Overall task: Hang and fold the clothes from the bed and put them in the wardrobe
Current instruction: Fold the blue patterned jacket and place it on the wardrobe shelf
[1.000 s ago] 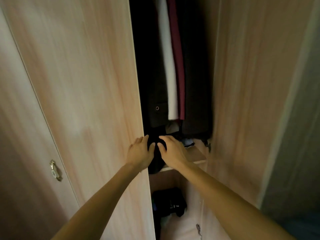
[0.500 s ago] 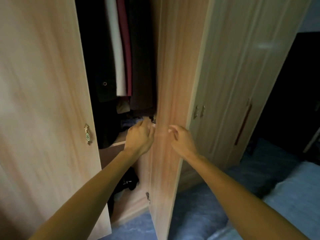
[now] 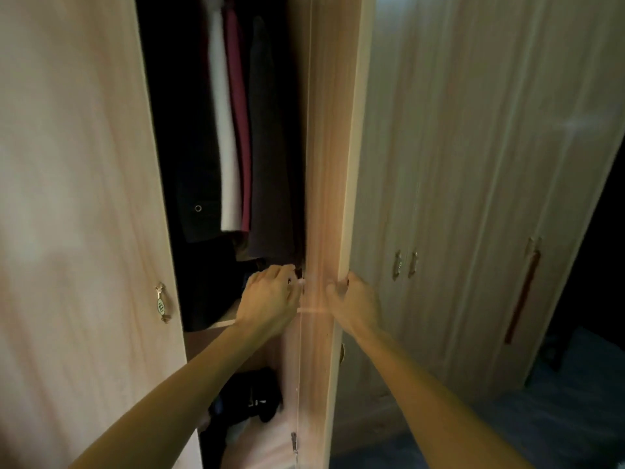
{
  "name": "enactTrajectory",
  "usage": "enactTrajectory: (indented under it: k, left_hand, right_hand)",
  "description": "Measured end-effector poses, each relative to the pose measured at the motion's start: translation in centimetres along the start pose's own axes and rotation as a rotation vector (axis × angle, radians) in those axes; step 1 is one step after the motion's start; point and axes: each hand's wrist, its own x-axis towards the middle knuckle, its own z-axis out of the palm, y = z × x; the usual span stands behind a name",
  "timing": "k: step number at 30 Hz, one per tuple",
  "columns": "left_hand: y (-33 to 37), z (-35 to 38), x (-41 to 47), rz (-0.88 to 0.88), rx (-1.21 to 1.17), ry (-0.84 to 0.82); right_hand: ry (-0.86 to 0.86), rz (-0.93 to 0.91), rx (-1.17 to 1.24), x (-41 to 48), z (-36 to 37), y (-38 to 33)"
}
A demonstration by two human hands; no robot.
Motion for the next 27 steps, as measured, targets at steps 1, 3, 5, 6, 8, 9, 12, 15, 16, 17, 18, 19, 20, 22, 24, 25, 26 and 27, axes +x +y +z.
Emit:
enactTrajectory:
  k: [1, 3, 5, 6, 8, 9, 12, 15, 16, 17, 18, 19, 20, 22, 24, 25, 26, 27]
  left_hand:
    - [-0.3, -0.1, 0.0, -0.017, 0.031, 0.027]
    - [-1.2, -0.5, 0.1, -0.056, 0.106, 0.09]
    - [-2.5, -1.2, 0.2, -0.127, 0.169, 0.137]
    - [-3.2, -1.7, 0.0, -0.168, 0.198, 0.149]
    - [-4.6, -2.6, -0.6, -0.227, 0.255, 0.157]
    - [-5.3, -3.0, -1.1, -0.252, 0.28, 0.156]
    - [-7.4, -4.6, -2.3, -0.316, 0.334, 0.171]
    - [-9.3, -5.7, -2.7, -0.357, 0.396, 0.18]
    - [-9.9, -6.0, -2.6, -0.368, 0.405, 0.177]
    - [-10.6, -6.2, -2.3, -0.381, 0.409, 0.171]
    - [-11.3, -6.3, -1.9, -0.393, 0.412, 0.161]
    - [-12.0, -6.4, -1.4, -0.405, 0.415, 0.149]
    - [-12.9, -6.4, -0.9, -0.417, 0.415, 0.133]
    - [-15.0, -6.3, 0.2, -0.445, 0.409, 0.096]
    - [-17.7, -5.9, 1.6, -0.461, 0.401, 0.076]
    - [-19.2, -5.5, 2.3, -0.458, 0.398, 0.074]
    - [-20.7, -5.1, 3.0, -0.452, 0.394, 0.074]
    - [-22.1, -4.6, 3.8, -0.447, 0.385, 0.071]
  right_hand:
    - [0.012, -0.01, 0.023, 0.0, 0.5, -0.1]
    - [-0.03, -0.079, 0.007, -0.4, 1.2, -0.8]
    - [-0.105, -0.174, 0.023, -0.7, 2.0, -1.8]
    - [-0.15, -0.206, 0.046, -0.9, 2.5, -2.5]
    - [-0.236, -0.266, 0.063, -1.1, 3.9, -4.0]
    - [-0.28, -0.296, 0.051, -1.1, 4.9, -4.7]
    - [-0.414, -0.344, 0.07, -1.0, 7.7, -6.8]
    - [-0.494, -0.426, 0.081, -0.3, 11.1, -9.2]
    - [-0.506, -0.455, 0.05, 0.1, 12.3, -10.0]
    - [-0.505, -0.487, 0.008, 0.7, 13.6, -10.7]
    - [-0.503, -0.518, -0.047, 1.3, 14.7, -11.4]
    - [-0.502, -0.548, -0.105, 2.1, 15.8, -12.0]
    - [-0.507, -0.57, -0.155, 2.8, 16.9, -12.5]
    - [-0.515, -0.6, -0.202, 4.2, 18.9, -13.5]
    - [-0.51, -0.62, -0.212, 5.6, 20.9, -14.5]
    - [-0.507, -0.628, -0.22, 6.2, 22.0, -15.0]
    - [-0.499, -0.635, -0.221, 7.0, 23.2, -15.4]
    - [-0.492, -0.636, -0.218, 7.6, 24.4, -15.8]
